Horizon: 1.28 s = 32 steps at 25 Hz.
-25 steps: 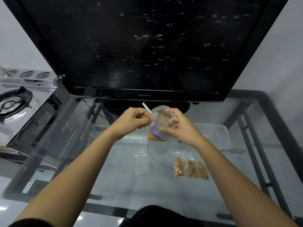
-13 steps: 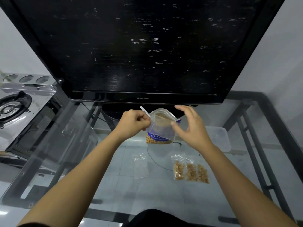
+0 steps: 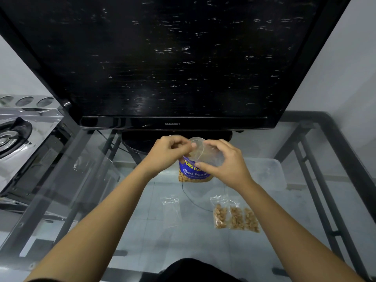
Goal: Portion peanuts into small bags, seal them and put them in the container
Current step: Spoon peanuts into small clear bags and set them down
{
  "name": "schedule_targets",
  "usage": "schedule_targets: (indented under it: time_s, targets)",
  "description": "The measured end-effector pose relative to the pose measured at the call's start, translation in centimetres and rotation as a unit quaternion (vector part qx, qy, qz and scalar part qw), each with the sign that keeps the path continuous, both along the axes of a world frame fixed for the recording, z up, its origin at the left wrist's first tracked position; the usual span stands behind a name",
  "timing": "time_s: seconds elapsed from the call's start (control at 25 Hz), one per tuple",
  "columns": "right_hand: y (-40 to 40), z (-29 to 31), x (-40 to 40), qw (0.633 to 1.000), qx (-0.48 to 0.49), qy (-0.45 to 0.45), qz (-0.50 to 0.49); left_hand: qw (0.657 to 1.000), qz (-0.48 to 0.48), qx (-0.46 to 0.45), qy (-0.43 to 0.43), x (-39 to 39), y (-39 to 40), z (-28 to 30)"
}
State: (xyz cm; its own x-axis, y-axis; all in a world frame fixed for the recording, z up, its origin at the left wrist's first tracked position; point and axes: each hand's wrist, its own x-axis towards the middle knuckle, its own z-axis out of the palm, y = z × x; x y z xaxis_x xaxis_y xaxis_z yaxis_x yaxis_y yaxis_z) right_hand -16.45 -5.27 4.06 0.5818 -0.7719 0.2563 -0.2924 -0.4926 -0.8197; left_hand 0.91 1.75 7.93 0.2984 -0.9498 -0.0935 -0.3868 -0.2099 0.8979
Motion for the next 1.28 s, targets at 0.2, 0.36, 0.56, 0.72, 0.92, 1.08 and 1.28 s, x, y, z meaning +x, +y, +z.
schedule_targets:
  time_s: [0.2, 0.36, 0.56, 0.72, 0.92, 1.08, 1.28]
  targets:
    - [-1.8, -1.0, -0.8, 0.993, 0.079, -0.065, -0.063, 0.964, 0.229, 0.054, -0.124, 2.9, -2.8, -4.0]
    - [-2.6, -2.4, -1.1, 0.986, 0.117, -0.069, -0.096, 0.98, 0.159, 0.03, -0.113, 2.3, -4.1, -5.1]
    - [-2.8, -4.2, -1.0, 0.98, 0.182, -0.027, -0.075, 0.949, 0.002, -0.147, -0.278, 2.4, -4.7, -3.4]
    - [-2.8, -4.5, -0.9, 0.979, 0.194, -0.009, -0.062, 0.96, -0.028, -0.071, -0.271, 3.0, -4.4, -5.2]
    - [-3.1, -3.9, -1.1, 0.974, 0.222, 0.001, -0.039, 0.985, 0.158, 0.01, -0.065, 2.5, -4.5, -6.3]
    - [-3.3, -3.7, -1.1, 0.972, 0.231, 0.001, -0.037, 0.99, 0.135, 0.026, -0.009, 1.4, -4.4, -6.2]
    - [-3.4, -3.4, -1.4, 0.97, 0.239, -0.012, -0.044, 0.946, 0.252, 0.068, 0.194, 1.8, -4.5, -7.0]
